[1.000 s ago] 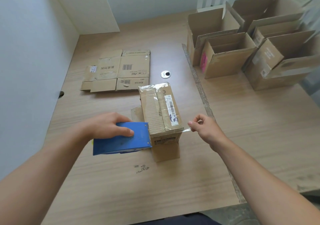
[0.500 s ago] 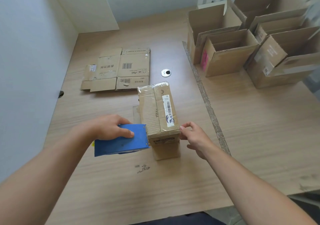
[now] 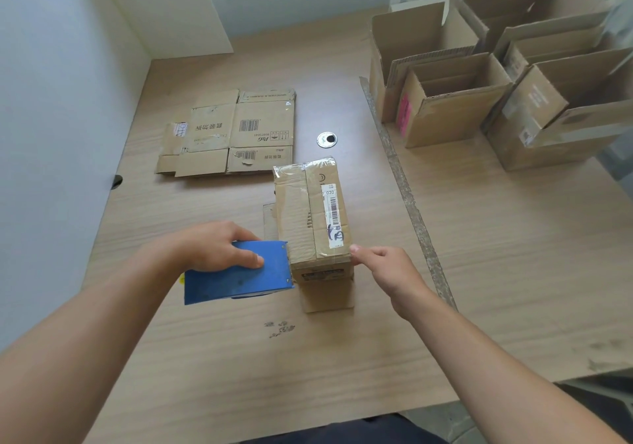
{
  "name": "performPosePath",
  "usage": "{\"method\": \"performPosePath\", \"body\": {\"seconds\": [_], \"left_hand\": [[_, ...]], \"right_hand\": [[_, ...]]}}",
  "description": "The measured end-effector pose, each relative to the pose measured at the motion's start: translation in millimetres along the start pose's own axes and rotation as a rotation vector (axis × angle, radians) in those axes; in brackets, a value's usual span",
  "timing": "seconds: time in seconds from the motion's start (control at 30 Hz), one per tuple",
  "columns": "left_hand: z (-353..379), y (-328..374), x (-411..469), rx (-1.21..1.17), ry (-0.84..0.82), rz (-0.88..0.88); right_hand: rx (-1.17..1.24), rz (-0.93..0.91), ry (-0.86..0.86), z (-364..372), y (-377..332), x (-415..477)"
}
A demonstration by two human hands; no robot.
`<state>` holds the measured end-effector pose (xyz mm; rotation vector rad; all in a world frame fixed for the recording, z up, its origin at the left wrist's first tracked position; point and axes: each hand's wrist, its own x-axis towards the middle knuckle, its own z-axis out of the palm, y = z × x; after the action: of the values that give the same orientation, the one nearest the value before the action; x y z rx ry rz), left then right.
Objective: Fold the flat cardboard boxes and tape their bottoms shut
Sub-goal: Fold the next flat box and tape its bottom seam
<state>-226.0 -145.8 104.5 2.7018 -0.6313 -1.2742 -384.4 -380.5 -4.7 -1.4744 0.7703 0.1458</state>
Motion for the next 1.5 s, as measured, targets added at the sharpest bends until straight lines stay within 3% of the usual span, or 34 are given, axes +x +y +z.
{"method": "performPosePath", "body": {"seconds": [0.13, 0.23, 0.43, 0.53, 0.6, 0.67, 0.77, 0.83, 1.07, 1.27, 1.5], "left_hand": [[-1.3, -1.7, 0.7, 0.020, 0.001, 0.004], [-1.5, -3.3, 1.7, 0.026, -0.001, -0.005], [-0.7, -2.3, 3.4, 0.041, 0.001, -0.006], [-0.1, -1.8, 3.5, 0.044, 0.008, -0.001], [1.3, -1.8, 4.4, 0.040, 0.019, 0.002], [2.6, -2.1, 5.2, 0.033, 0.025, 0.010], [4.5, -5.4, 4.5, 0.011, 0.024, 0.007], [6.6, -7.8, 4.6, -0.013, 0.024, 0.016], [13.0, -13.3, 7.0, -0.039, 0.060, 0.089], [18.9, -24.0, 12.5, -0.057, 0.110, 0.165], [18.1, -40.0, 8.2, -0.177, 0.051, 0.239]], "right_hand": [[0.099, 0.090, 0.047, 8.7, -3.2, 0.4], [0.052, -0.002, 0.090, 13.9, -1.6, -1.9], [-0.705, -0.613, 0.244, 5.1, 13.5, 0.8], [-0.893, -0.851, 0.298, -3.9, 9.8, 10.0], [-0.963, -0.995, 0.242, -4.5, 1.0, 18.9], [-1.079, -1.083, 0.069, 0.5, -9.1, 28.1], [-1.260, -1.039, -0.211, 4.3, -15.2, 44.5], [-1.246, -1.045, -0.252, 0.0, -15.0, 51.9], [-1.194, -1.024, -0.098, 13.3, -15.5, 43.8], [-1.228, -1.119, 0.040, 31.6, -14.0, 34.6], [-1.216, -1.166, 0.161, 31.5, -2.8, 42.9]]}}
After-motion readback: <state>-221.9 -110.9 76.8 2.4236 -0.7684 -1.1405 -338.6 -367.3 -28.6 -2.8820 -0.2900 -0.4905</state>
